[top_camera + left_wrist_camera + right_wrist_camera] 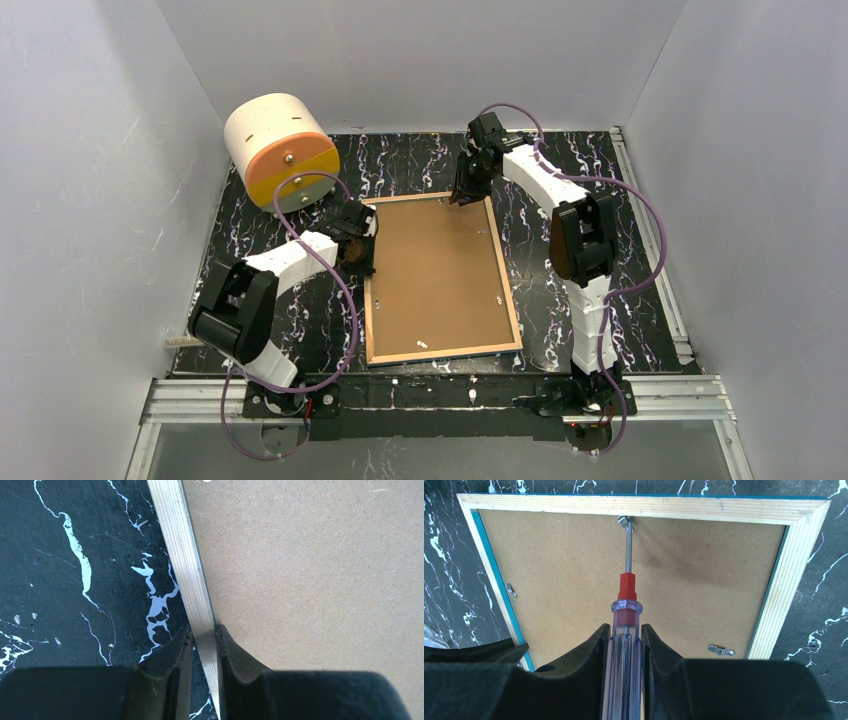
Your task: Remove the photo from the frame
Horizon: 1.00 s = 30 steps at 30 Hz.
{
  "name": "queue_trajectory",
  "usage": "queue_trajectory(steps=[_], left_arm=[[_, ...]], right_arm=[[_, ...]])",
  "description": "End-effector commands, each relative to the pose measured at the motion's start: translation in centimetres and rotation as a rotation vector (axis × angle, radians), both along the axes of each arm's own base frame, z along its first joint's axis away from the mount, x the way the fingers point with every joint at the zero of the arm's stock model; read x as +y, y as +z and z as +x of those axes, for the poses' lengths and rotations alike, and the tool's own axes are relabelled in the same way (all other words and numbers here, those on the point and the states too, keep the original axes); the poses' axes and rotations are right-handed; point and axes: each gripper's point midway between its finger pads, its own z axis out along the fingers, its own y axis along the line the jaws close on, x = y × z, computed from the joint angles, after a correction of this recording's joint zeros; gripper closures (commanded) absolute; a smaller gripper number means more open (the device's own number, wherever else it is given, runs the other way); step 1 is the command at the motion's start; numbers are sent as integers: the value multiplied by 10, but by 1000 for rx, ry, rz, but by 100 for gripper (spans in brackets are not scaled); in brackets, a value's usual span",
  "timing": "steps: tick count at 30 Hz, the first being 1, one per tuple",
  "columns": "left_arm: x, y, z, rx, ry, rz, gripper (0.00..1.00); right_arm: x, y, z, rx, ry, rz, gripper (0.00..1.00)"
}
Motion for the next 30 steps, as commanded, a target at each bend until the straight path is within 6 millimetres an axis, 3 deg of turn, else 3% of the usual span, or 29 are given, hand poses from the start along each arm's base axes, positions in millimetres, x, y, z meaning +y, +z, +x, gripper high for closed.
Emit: queue_trajectory(steps=[1,23,30], left_arm=[[25,-13,-26,82,-51,120,98],[19,-18,-29,103,-102,96,100],[14,-18,-30,103,-138,71,100]], right_arm=[[18,9,3,-24,55,62,99],[31,13,2,-11,112,122,99],[24,7,2,-54,195,31,99]])
